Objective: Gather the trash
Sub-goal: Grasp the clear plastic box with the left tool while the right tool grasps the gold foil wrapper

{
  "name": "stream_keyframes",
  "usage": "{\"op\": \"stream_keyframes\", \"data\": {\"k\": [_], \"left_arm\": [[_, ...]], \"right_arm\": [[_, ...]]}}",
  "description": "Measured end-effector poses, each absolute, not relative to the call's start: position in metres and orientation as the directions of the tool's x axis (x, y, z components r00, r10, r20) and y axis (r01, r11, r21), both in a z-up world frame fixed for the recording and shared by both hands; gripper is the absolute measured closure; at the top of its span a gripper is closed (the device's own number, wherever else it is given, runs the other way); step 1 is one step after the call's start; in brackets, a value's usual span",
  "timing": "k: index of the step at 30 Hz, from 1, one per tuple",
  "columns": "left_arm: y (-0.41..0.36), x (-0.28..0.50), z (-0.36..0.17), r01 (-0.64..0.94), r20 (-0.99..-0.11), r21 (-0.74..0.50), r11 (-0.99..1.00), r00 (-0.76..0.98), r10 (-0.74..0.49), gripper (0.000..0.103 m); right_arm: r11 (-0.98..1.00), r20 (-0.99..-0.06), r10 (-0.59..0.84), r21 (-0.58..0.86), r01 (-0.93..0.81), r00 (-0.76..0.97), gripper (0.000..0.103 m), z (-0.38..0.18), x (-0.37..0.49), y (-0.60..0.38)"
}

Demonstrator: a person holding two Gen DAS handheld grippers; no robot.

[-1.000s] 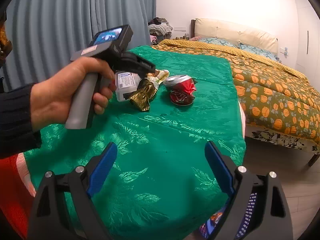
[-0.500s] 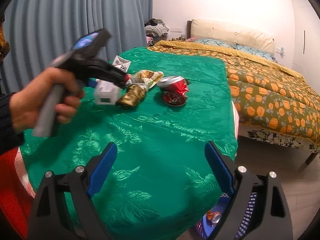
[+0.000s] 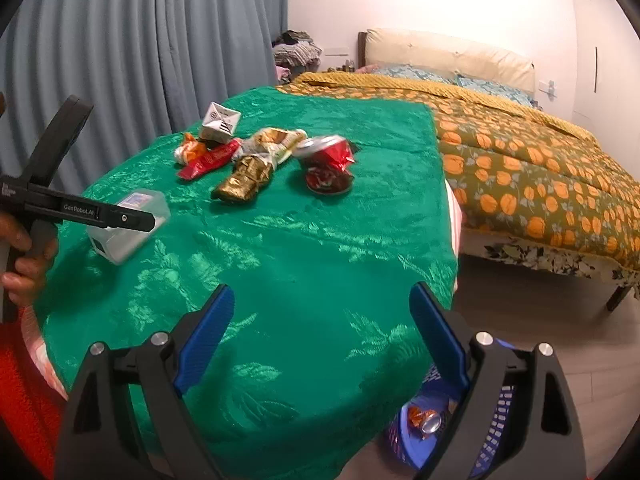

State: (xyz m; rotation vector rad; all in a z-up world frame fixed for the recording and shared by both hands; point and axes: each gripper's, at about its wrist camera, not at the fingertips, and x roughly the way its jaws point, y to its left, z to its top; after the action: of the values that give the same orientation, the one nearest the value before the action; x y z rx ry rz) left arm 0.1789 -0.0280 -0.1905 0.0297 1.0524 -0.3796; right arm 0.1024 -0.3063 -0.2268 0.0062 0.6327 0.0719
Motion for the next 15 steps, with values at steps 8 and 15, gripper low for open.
{"op": "stream_keyframes", "data": {"k": [8,15], "left_arm": [[-0.032,0.177,-0.197,0.339,-0.843,-0.066,0.938,0.484,-0.234,0.018],[-0.031,0.175,-0.201,0.355,-0.849,0.003,0.935,0.496,-0.186,0.006]], "right_arm": [[0.999,-0.618,0.051,0.030,-0.042,0.785,0.016,-0.232,0.110,-0.305],[0.994,-0.651,0.112,0.065,-0.092,0.750,0.016,-0.224,0.141,-0.291]]}}
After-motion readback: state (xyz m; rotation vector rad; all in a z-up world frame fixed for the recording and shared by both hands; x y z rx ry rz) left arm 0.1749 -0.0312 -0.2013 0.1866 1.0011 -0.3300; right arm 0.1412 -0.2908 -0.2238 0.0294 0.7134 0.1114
